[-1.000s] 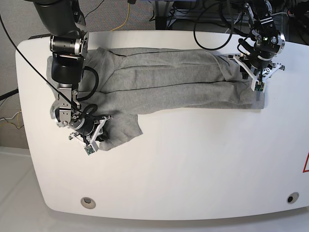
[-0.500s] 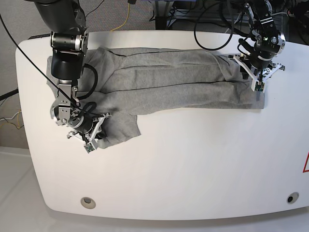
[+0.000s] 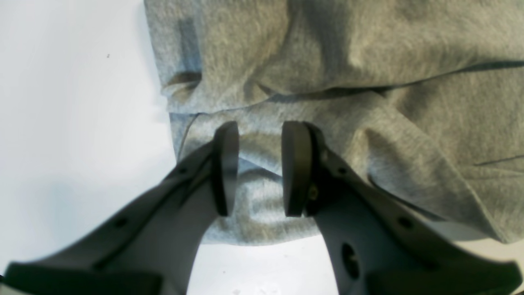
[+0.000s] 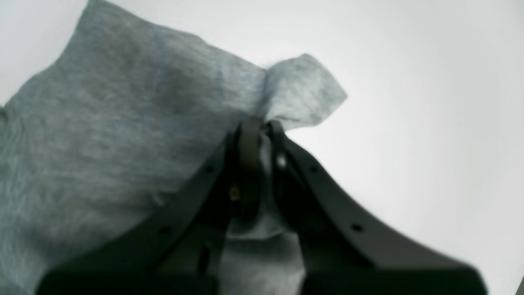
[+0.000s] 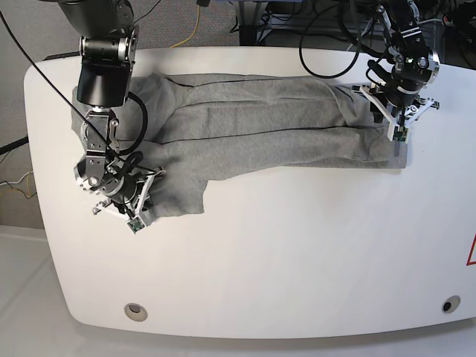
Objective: Fold the T-shirt properly
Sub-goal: 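Drag the held sleeve with the right gripper onto the folded strip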
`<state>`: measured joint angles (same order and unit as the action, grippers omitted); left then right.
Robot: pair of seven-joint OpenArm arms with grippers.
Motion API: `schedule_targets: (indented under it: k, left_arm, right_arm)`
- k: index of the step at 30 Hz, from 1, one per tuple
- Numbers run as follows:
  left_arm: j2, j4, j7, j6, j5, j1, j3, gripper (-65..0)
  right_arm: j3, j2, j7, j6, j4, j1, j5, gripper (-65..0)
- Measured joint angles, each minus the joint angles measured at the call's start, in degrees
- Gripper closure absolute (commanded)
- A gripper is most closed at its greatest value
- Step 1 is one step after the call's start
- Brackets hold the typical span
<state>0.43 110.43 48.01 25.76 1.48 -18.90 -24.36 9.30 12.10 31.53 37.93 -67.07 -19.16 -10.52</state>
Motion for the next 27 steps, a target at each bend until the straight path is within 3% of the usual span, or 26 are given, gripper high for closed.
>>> schedule_targets:
  k: [15,21,27]
  left_arm:
    - [0.0,0.0,0.0,0.0,0.0,0.0,0.0,-15.8]
    - [0.2,0.0,0.0,0.0,0.0,0.0,0.1,-15.8]
    - [0.2,0.0,0.0,0.0,0.0,0.0,0.1,-15.8]
  right_arm:
    - [0.0,-0.3,6.1,0.1,-14.5,10.4,0.0,-1.8]
    - [2.8,-2.6,9.1,0.5,-20.0,13.2,-0.2,-1.8]
    - [4.4,-3.0,12.3,0.6,-25.3,14.2,-0.2,-1.8]
